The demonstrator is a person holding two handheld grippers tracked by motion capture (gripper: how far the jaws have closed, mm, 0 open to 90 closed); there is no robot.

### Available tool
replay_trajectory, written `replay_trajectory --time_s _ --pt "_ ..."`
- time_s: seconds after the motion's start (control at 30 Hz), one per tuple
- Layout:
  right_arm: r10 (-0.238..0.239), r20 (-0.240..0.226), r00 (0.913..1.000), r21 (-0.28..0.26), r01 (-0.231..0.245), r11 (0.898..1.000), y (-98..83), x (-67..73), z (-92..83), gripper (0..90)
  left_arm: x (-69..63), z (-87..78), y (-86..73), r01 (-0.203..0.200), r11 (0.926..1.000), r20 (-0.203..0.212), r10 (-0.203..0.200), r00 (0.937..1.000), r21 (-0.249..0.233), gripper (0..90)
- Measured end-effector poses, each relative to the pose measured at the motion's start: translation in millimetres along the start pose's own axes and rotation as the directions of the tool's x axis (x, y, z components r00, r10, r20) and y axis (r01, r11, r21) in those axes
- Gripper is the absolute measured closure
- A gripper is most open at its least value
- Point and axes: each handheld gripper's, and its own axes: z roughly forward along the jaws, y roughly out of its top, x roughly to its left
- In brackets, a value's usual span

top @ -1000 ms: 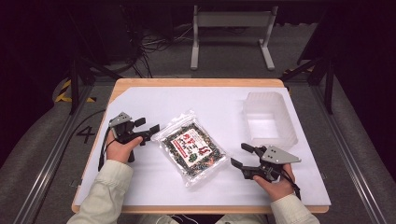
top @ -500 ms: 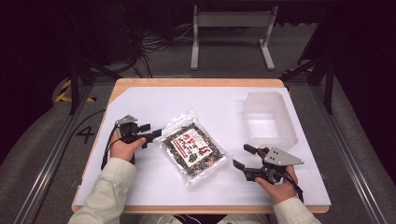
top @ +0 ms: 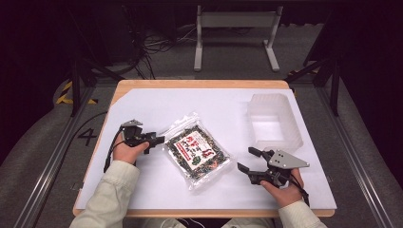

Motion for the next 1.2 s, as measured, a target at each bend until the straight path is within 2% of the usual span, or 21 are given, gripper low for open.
replay_trajectory --time_s 0.1,0.13,0.17,0.2,0.3,0.37,0.47,0.5,0.57,0.63,0.7,0.77,1.2 --pt "0.000 0.002 1.0000 0.002 0.000 1.000 -0.1 -0.4 -0.2 28.4 -1.3 1.3 -0.3 0.009 0.9999 0.008 -0.009 0.9999 0.009 46.4" --pt "0.000 0.002 1.0000 0.002 0.000 1.000 -0.1 -0.5 -0.4 28.4 -0.6 1.2 -0.1 -0.007 0.9999 0.007 0.007 1.0000 0.016 47.5" --pt "0.000 0.003 1.0000 0.002 0.000 1.000 -0.1 -0.6 -0.5 28.4 -0.9 1.4 -0.3 -0.006 0.9998 0.012 0.006 0.9999 0.019 48.9" --pt "0.001 0.003 1.0000 0.002 -0.001 1.000 0.0 -0.6 -0.7 28.4 -2.5 1.9 -0.7 0.006 0.9997 0.020 -0.006 0.9998 0.025 49.5" --pt "0.001 0.003 1.0000 0.002 -0.001 1.000 0.5 -1.0 -0.8 28.0 -3.3 2.1 -0.7 -0.028 0.9987 0.017 0.027 0.9995 0.042 52.2" --pt "-0.001 0.003 1.0000 0.005 0.001 1.000 0.7 -1.3 -0.7 28.0 -5.7 2.5 -1.1 -0.006 0.9988 0.030 0.004 0.9995 0.048 53.0" --pt "-0.002 0.004 1.0000 0.004 0.002 1.000 0.8 -1.3 -0.2 28.1 -5.2 1.9 -1.4 -0.012 0.9986 0.030 0.011 0.9995 0.051 56.1" --pt "-0.002 0.003 1.0000 0.004 0.002 1.000 0.9 -1.3 0.0 28.1 -4.2 1.2 -1.1 -0.034 0.9977 0.023 0.033 0.9992 0.059 59.1" --pt "-0.003 0.002 1.0000 0.005 0.003 1.000 1.0 -1.3 0.3 28.0 -6.1 0.7 -1.6 -0.019 0.9978 0.037 0.017 0.9992 0.063 65.3" --pt "0.001 0.000 1.0000 0.004 -0.001 1.000 1.2 -1.4 0.8 27.9 -7.2 -0.3 -1.0 -0.050 0.9967 0.031 0.049 0.9983 0.063 70.8" --pt "-0.003 0.003 1.0000 0.006 0.003 1.000 1.5 -1.3 1.2 27.9 -8.5 -1.5 -0.7 -0.062 0.9961 0.028 0.060 0.9978 0.062 75.6" --pt "-0.003 0.001 1.0000 0.006 0.003 1.000 1.6 -1.2 1.7 27.9 -9.4 -1.6 -1.4 -0.085 0.9943 0.014 0.084 0.9964 0.065 85.1" --pt "-0.007 0.003 1.0000 0.007 0.007 1.000 2.3 -1.3 0.9 28.0 -13.9 -2.1 -0.8 -0.140 0.9880 0.008 0.140 0.9901 0.065 89.5"
